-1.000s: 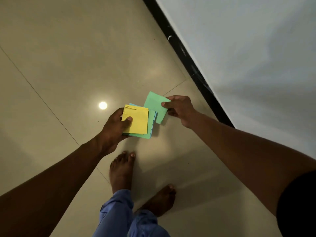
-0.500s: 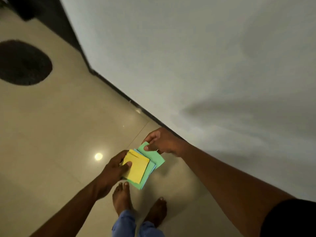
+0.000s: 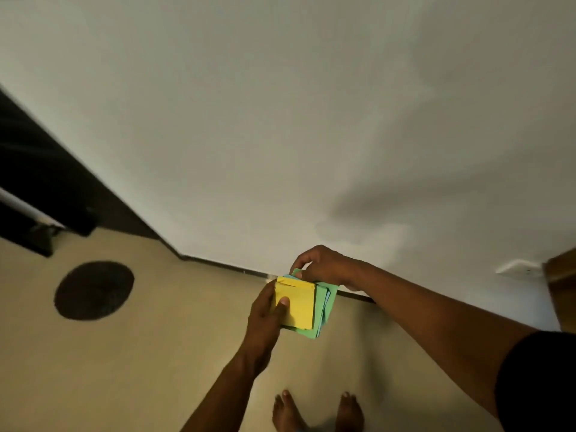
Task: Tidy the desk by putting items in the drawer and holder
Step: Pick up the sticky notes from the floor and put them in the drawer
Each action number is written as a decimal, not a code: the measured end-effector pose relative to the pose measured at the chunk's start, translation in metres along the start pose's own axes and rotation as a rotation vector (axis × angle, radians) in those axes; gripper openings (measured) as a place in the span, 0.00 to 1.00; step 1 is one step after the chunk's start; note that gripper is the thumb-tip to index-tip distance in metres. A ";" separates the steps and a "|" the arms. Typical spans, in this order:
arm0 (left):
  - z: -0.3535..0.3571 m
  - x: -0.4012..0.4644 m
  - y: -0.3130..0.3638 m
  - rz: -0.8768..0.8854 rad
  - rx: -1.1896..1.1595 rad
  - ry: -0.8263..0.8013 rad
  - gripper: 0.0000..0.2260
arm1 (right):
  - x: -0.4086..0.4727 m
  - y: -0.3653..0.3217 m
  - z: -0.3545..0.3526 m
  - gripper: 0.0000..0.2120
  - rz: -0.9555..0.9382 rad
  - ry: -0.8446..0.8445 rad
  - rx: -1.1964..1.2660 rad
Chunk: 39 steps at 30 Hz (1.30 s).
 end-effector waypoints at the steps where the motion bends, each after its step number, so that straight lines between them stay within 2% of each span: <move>1: 0.005 0.000 0.013 -0.003 0.005 -0.004 0.20 | -0.008 -0.005 -0.007 0.07 0.008 0.019 0.021; 4: 0.026 -0.005 0.051 0.005 0.028 -0.018 0.17 | -0.043 -0.019 -0.030 0.11 0.017 0.110 0.129; 6: 0.036 -0.004 0.066 0.018 0.028 -0.023 0.15 | -0.063 -0.025 -0.041 0.18 0.057 0.177 0.268; 8: 0.049 -0.002 0.078 0.008 -0.003 -0.048 0.11 | -0.084 -0.023 -0.049 0.24 0.090 0.256 0.516; 11: 0.070 0.002 0.095 -0.059 -0.110 -0.081 0.10 | -0.114 -0.015 -0.055 0.24 0.084 0.321 0.944; 13: 0.086 0.003 0.105 -0.087 -0.163 -0.138 0.11 | -0.132 -0.009 -0.055 0.23 0.028 0.374 1.055; 16: 0.106 0.004 0.111 -0.080 -0.181 -0.201 0.13 | -0.157 -0.006 -0.048 0.18 0.010 0.580 0.903; 18: 0.118 0.001 0.115 -0.087 -0.151 -0.232 0.12 | -0.170 -0.006 -0.041 0.23 0.093 0.745 0.709; 20: 0.129 -0.002 0.117 -0.084 -0.098 -0.267 0.12 | -0.182 -0.004 -0.035 0.28 0.184 0.851 0.641; 26: 0.172 -0.019 0.118 0.073 0.175 -0.536 0.11 | -0.233 0.020 -0.016 0.23 0.273 1.082 0.842; 33: 0.243 -0.077 0.113 0.146 0.336 -0.784 0.09 | -0.308 0.060 0.000 0.18 0.321 1.272 0.949; 35: 0.266 -0.095 0.105 0.159 0.389 -0.877 0.10 | -0.331 0.079 0.003 0.21 0.351 1.322 0.965; 38: 0.305 -0.118 0.096 0.160 0.458 -1.001 0.09 | -0.362 0.107 0.003 0.32 0.420 1.393 0.930; 39: 0.323 -0.125 0.090 0.163 0.489 -1.037 0.12 | -0.376 0.118 0.002 0.34 0.447 1.423 0.923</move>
Point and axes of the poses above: each hand's wrist, its own x-axis towards the middle knuckle, its own z-axis out of the palm, y = z × x, the point moved 2 cm from there along x, towards the middle knuckle, and after that the axes turned 1 degree about x, right-handed, at the moved point
